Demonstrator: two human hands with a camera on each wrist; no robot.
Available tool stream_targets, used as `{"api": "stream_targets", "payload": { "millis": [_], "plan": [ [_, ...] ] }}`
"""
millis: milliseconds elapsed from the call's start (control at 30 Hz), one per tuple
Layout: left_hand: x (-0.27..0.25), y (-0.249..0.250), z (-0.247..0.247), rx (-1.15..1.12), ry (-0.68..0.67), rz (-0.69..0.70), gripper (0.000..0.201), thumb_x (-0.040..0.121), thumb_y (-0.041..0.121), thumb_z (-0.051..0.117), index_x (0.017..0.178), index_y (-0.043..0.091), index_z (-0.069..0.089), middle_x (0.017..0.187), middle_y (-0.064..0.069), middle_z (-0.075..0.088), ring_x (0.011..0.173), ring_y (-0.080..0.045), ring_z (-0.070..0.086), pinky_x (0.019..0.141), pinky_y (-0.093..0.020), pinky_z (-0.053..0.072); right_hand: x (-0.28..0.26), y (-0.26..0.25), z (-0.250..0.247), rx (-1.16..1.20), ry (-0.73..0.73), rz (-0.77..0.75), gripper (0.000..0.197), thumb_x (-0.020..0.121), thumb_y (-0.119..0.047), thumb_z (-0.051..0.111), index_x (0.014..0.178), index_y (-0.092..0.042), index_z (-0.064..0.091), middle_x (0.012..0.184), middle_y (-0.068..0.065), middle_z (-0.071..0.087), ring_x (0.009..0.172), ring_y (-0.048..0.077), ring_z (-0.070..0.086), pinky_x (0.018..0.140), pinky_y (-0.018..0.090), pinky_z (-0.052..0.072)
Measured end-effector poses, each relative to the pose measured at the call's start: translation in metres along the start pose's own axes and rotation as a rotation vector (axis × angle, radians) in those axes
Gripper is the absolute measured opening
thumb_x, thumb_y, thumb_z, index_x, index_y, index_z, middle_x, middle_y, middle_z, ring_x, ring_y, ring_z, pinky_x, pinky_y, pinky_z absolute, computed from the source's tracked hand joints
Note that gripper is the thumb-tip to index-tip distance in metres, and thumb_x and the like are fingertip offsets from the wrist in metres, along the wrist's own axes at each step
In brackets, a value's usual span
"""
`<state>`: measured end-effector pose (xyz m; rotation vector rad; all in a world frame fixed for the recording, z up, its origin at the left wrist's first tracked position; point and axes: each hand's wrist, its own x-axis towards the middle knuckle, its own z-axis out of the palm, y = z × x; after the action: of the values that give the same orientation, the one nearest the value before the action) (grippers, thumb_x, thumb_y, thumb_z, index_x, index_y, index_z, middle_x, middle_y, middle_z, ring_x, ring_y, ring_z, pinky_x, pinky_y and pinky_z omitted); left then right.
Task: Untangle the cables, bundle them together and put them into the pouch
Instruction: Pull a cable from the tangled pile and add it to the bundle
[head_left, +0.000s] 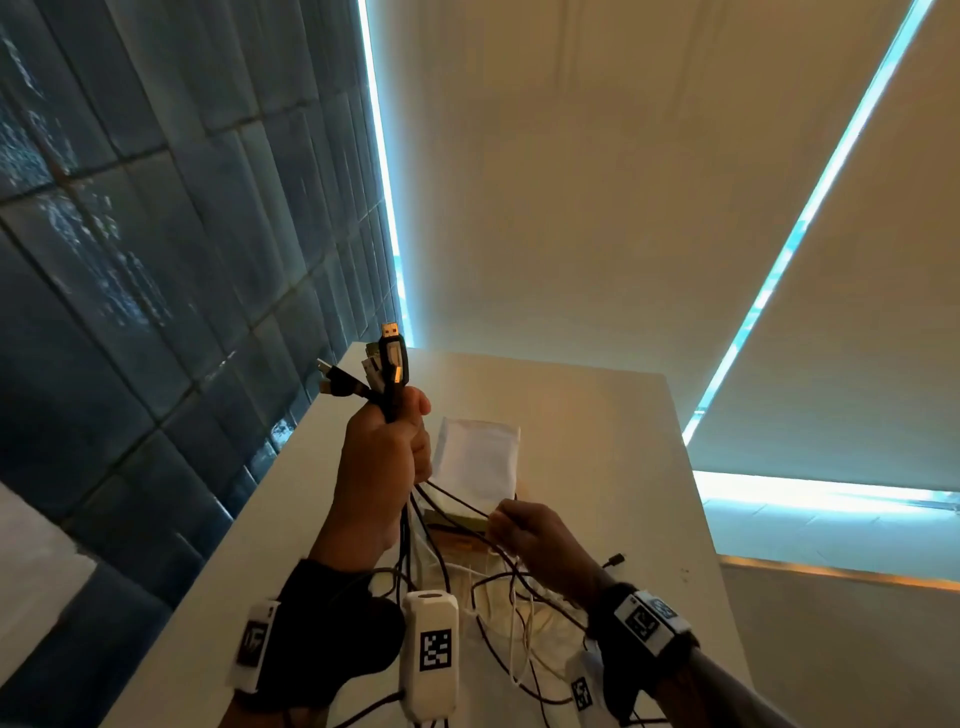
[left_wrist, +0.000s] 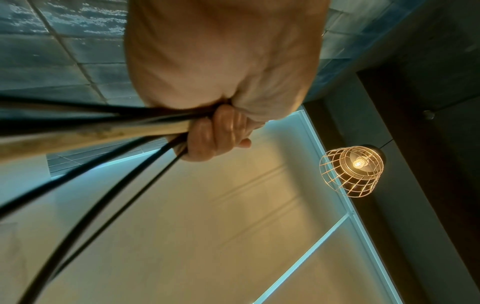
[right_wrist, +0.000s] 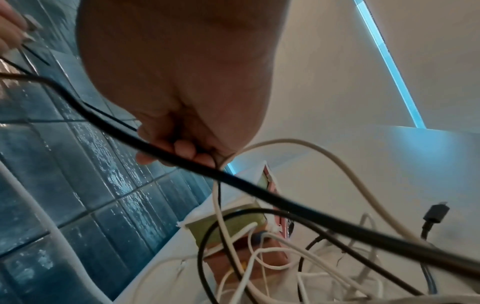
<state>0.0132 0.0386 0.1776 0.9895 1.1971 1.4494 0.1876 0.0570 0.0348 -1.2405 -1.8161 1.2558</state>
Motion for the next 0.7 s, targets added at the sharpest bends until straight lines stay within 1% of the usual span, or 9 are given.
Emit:
{"api": "stream_targets", "payload": {
  "millis": [67, 167, 200, 300, 400, 467, 567, 667, 700],
  "plan": [
    [-0.002, 0.000, -0.001, 0.002, 0.013, -0.004, 0.025, 0.101, 0.024, 0.042, 0.082, 0.012, 0.052, 0.051, 0.003, 0.027, 0.041, -0.008, 0.022, 0.039, -0.021, 0.022, 0.003, 0.000, 0.001, -0.055, 0.019, 0.015, 0.034, 0.099, -0.020, 0.048, 0.067, -0.027, 0.058, 0.064, -0.009, 0.056, 0.062, 0.007, 0.051, 0.065, 0.028, 0.044],
    [-0.005, -0.003, -0.001, 0.033, 0.047, -0.034, 0.024, 0.101, 0.024, 0.043, 0.084, 0.012, 0.054, 0.052, 0.003, 0.028, 0.040, -0.007, 0.023, 0.037, -0.019, 0.023, 0.010, -0.020, -0.001, -0.027, 0.142, 0.044, 0.026, 0.096, -0.018, 0.054, 0.075, -0.010, 0.066, 0.065, -0.008, 0.059, 0.053, -0.001, 0.051, 0.054, 0.017, 0.043],
    [-0.007, -0.003, 0.000, 0.049, 0.048, -0.057, 0.024, 0.101, 0.024, 0.043, 0.085, 0.012, 0.055, 0.052, 0.003, 0.028, 0.040, -0.006, 0.024, 0.037, -0.018, 0.022, 0.011, -0.028, -0.003, 0.040, 0.188, 0.041, 0.025, 0.095, -0.018, 0.056, 0.078, -0.006, 0.068, 0.063, -0.007, 0.059, 0.051, 0.000, 0.049, 0.052, 0.017, 0.041],
    [-0.008, -0.008, 0.001, 0.035, 0.051, -0.111, 0.023, 0.101, 0.021, 0.042, 0.085, 0.009, 0.053, 0.049, 0.002, 0.034, 0.039, -0.008, 0.030, 0.037, -0.019, 0.025, 0.009, -0.064, -0.011, 0.331, 0.251, -0.038, 0.023, 0.095, -0.015, 0.057, 0.084, 0.002, 0.066, 0.057, 0.001, 0.051, 0.049, 0.012, 0.043, 0.048, 0.026, 0.035],
    [-0.009, -0.013, 0.001, 0.075, 0.096, -0.110, 0.023, 0.102, 0.023, 0.040, 0.089, 0.009, 0.053, 0.049, -0.001, 0.054, 0.044, -0.016, 0.055, 0.043, -0.024, 0.038, 0.004, -0.100, -0.017, 0.444, 0.169, -0.191, 0.020, 0.096, -0.015, 0.056, 0.084, -0.002, 0.065, 0.058, 0.001, 0.051, 0.049, 0.017, 0.043, 0.046, 0.027, 0.038],
    [-0.009, -0.013, 0.002, 0.087, 0.140, -0.109, 0.023, 0.102, 0.025, 0.041, 0.089, 0.012, 0.054, 0.059, 0.000, 0.066, 0.052, -0.015, 0.066, 0.045, -0.025, 0.048, -0.001, -0.116, -0.018, 0.430, 0.055, -0.266, 0.018, 0.096, -0.015, 0.055, 0.082, -0.008, 0.064, 0.058, -0.002, 0.054, 0.049, 0.016, 0.044, 0.045, 0.025, 0.039],
    [-0.011, -0.009, 0.004, 0.000, 0.159, -0.105, 0.022, 0.101, 0.024, 0.042, 0.088, 0.012, 0.055, 0.070, -0.003, 0.071, 0.059, -0.012, 0.070, 0.050, -0.026, 0.054, -0.007, -0.122, -0.014, 0.412, -0.076, -0.294, 0.020, 0.098, -0.009, 0.051, 0.081, -0.008, 0.062, 0.057, -0.007, 0.059, 0.046, 0.014, 0.043, 0.043, 0.020, 0.038],
    [-0.013, -0.002, 0.004, -0.237, 0.043, -0.142, 0.023, 0.103, 0.024, 0.037, 0.090, 0.010, 0.050, 0.071, -0.009, 0.072, 0.072, -0.026, 0.072, 0.061, -0.035, 0.057, -0.008, -0.109, -0.012, 0.388, -0.132, -0.255, 0.024, 0.099, -0.011, 0.050, 0.081, -0.004, 0.064, 0.055, -0.004, 0.052, 0.045, 0.011, 0.040, 0.045, 0.018, 0.037],
    [-0.013, 0.000, 0.004, -0.319, 0.020, -0.152, 0.023, 0.103, 0.022, 0.036, 0.088, 0.010, 0.049, 0.067, -0.010, 0.068, 0.070, -0.028, 0.071, 0.063, -0.037, 0.058, -0.008, -0.104, -0.012, 0.354, -0.138, -0.241, 0.025, 0.099, -0.014, 0.050, 0.080, -0.004, 0.064, 0.053, -0.004, 0.048, 0.045, 0.011, 0.039, 0.046, 0.018, 0.036]
  ]
}}
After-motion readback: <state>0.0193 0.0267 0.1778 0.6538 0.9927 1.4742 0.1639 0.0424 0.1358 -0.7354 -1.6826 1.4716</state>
